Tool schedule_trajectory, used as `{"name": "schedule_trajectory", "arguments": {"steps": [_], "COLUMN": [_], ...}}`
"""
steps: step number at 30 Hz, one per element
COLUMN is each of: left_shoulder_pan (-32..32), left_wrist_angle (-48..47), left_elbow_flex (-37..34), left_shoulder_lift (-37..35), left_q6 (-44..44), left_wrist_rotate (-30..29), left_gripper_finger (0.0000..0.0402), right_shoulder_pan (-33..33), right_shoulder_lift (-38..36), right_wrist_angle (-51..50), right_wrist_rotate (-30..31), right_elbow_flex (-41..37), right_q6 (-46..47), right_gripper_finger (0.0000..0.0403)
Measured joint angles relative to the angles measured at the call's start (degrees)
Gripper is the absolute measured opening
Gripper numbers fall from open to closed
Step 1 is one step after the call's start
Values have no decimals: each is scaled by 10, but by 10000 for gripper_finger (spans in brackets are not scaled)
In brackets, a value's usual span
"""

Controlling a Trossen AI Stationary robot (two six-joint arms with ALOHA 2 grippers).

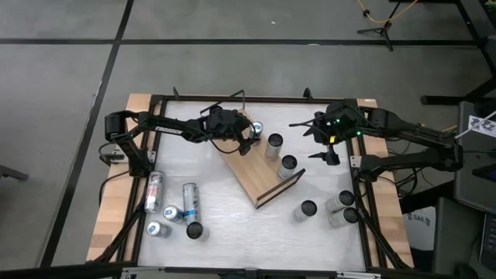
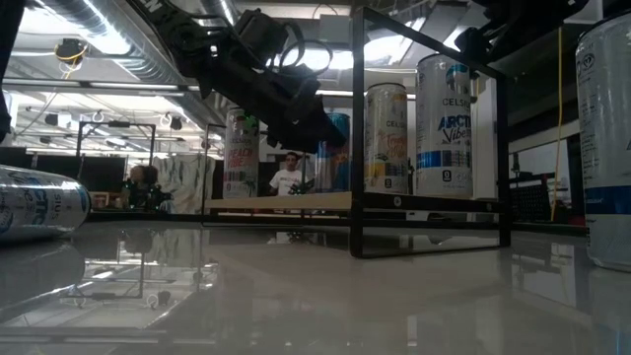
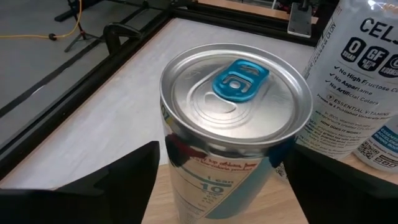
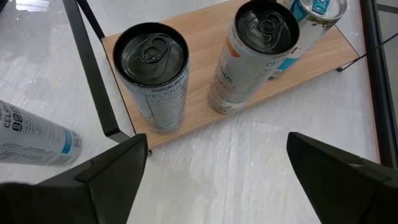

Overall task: Place canned beverage on shelf
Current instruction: Put the top blue soda can on the shelf, then put the right white-pink soda can on the shelf and align with the other white-pink soda can

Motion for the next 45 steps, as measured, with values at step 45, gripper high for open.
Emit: {"name": "schedule_trajectory", "arguments": {"steps": [45], "left_shoulder_pan": [-63], "left_wrist_angle": [-199], "left_elbow_flex": [8], "left_shoulder_lift": [-210], "left_q6": [-77], "left_wrist_rotate": [89], "left_gripper_finger": [349], "right_shoulder_pan": [0], "right_shoulder_lift": [0], "right_wrist_angle": [0], "right_wrist_rotate": [0], "right_elbow_flex": [0], "right_q6": [0], "right_gripper_finger": [379]}}
